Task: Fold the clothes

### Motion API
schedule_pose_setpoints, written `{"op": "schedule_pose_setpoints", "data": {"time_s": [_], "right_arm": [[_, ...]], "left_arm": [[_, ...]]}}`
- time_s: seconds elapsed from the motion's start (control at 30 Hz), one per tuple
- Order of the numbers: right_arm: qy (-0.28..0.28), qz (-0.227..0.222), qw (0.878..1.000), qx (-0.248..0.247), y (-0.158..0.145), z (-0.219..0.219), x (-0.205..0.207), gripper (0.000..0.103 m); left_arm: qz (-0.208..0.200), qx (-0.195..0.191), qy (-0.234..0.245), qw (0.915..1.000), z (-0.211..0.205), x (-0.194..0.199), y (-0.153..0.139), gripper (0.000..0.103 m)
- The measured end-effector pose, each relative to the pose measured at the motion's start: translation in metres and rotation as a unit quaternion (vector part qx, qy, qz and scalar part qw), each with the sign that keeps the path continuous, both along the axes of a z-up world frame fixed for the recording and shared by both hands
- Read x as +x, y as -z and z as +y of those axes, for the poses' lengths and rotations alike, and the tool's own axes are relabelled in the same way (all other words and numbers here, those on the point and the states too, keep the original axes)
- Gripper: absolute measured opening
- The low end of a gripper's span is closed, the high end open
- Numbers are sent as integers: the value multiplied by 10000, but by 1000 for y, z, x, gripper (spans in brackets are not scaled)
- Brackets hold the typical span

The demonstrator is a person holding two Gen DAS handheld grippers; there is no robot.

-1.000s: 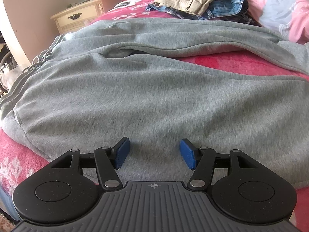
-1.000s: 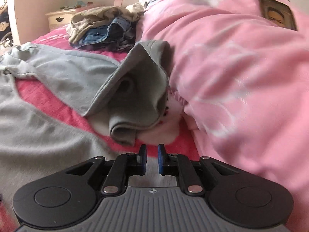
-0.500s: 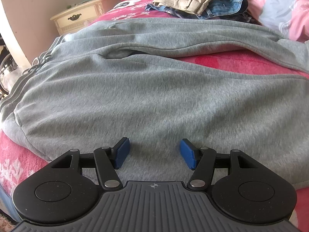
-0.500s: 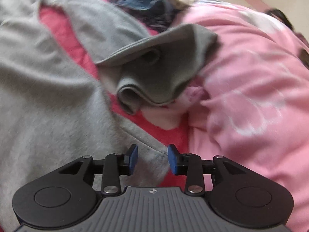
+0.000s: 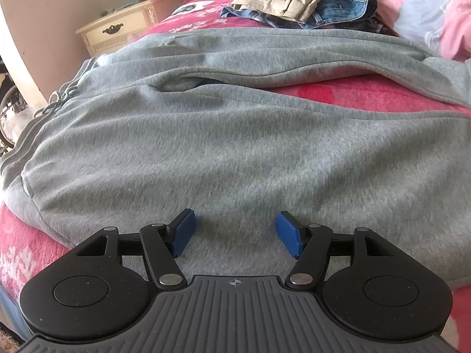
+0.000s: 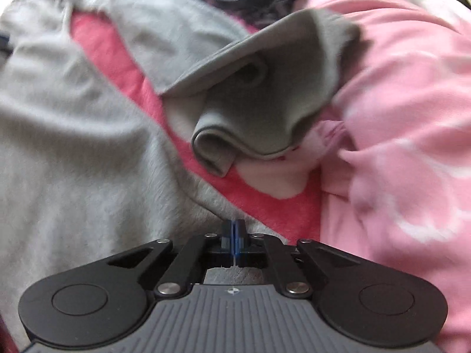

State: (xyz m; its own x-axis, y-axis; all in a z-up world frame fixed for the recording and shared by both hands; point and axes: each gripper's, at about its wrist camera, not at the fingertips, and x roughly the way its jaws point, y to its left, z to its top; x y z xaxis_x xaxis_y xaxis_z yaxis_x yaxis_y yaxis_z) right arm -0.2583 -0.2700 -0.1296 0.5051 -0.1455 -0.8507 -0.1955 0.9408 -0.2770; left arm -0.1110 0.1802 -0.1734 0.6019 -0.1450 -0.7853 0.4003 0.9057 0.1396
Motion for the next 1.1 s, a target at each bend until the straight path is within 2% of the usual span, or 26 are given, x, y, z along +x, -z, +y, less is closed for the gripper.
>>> {"op": "schedule_pose_setpoints", "data": {"time_s": [0.1,0.2,0.33,0.5,0.6,0.7,0.8,0.83,0.9,0.97,1.1], "right_arm": [[243,-354,9991,-63,-11,-4,-9,0],[367,-519,9977,-251,-10,-3,-10,0],[449,-489,9958,-638,12,5,0,0],[486,-562,9859,-1500,45,12,3,0],[686,-768,9869,-1243,19,12,-8,0],[724,-1166,9864,-903,-27,18,-34,1],[814,-1344,9874,-209,-75,22,-63,8],[861,-1336,9873,47,-86,23,-72,13],[947,-1197,9858,693,-101,23,-86,14],[908,-1031,9820,1296,-101,24,-98,14],[877,-427,9826,1581,-50,47,-102,14]], "left_arm": [[-2,20,0,10000,-1,0,0,65],[11,32,-6,10000,-1,1,-1,65],[11,76,-7,10000,-3,2,-1,65],[-6,101,-8,9999,-3,1,-1,65],[-14,105,-7,9999,-3,1,-1,65],[-23,76,-54,10000,-3,2,-2,65],[-42,62,-124,9999,-3,3,-4,65],[-49,57,-148,9999,-3,3,-5,65],[-90,34,-190,9998,-3,2,-8,64],[-131,-42,-203,9997,-3,0,-12,64],[-109,-4,-150,9998,-7,0,-8,64]]}}
